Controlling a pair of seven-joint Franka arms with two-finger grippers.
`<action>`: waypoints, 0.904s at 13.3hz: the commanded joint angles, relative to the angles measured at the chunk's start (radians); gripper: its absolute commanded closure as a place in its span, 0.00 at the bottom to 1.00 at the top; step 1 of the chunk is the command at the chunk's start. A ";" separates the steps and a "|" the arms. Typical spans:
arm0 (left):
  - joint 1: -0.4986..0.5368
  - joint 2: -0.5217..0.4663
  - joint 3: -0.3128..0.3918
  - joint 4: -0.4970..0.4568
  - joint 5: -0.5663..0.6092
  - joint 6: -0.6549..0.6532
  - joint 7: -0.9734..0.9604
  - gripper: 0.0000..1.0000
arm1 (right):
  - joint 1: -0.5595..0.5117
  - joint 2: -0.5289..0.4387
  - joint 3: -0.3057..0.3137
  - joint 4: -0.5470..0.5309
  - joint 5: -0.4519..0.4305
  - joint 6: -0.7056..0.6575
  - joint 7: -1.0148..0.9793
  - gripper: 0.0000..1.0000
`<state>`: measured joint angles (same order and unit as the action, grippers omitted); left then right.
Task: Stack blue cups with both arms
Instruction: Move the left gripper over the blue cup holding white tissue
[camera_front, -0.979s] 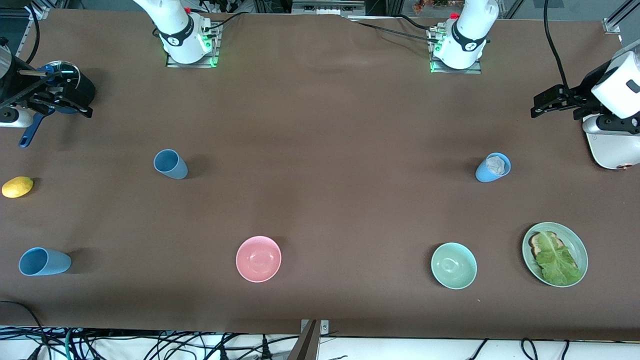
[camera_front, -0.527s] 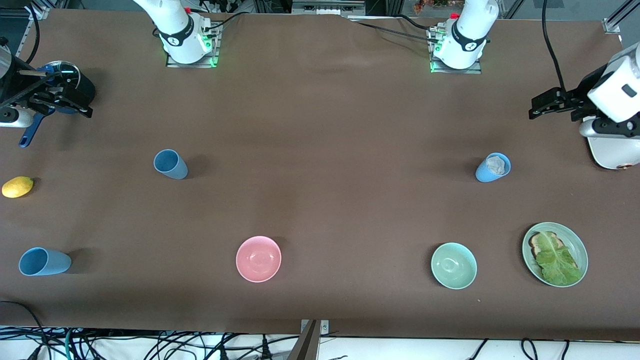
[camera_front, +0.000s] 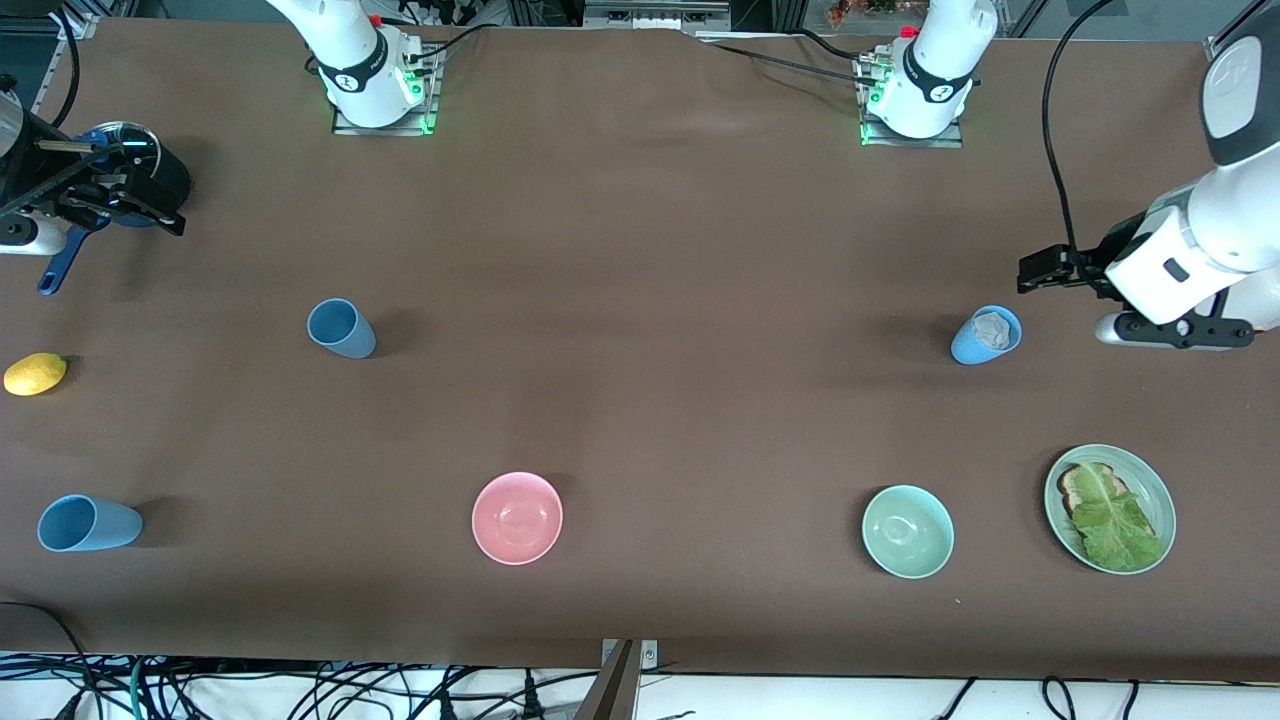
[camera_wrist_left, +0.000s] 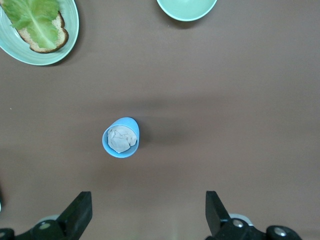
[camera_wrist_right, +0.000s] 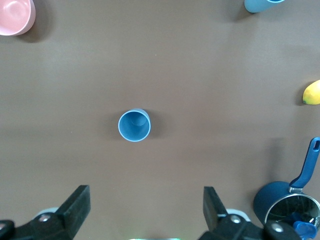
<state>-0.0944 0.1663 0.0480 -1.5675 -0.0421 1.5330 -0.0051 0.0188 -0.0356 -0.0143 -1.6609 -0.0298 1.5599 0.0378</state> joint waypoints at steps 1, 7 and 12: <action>0.004 0.044 0.004 0.037 0.013 -0.005 0.007 0.00 | -0.011 0.008 0.005 0.020 0.010 -0.007 -0.007 0.00; 0.099 0.053 0.009 -0.089 -0.022 0.110 0.080 0.00 | -0.011 0.006 0.005 0.020 0.010 -0.009 -0.007 0.00; 0.081 -0.112 0.055 -0.423 -0.018 0.393 0.145 0.00 | -0.011 0.006 0.007 0.020 0.010 -0.009 -0.007 0.00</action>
<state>0.0037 0.1619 0.0691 -1.8272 -0.0461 1.8311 0.0904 0.0185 -0.0353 -0.0143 -1.6609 -0.0298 1.5598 0.0378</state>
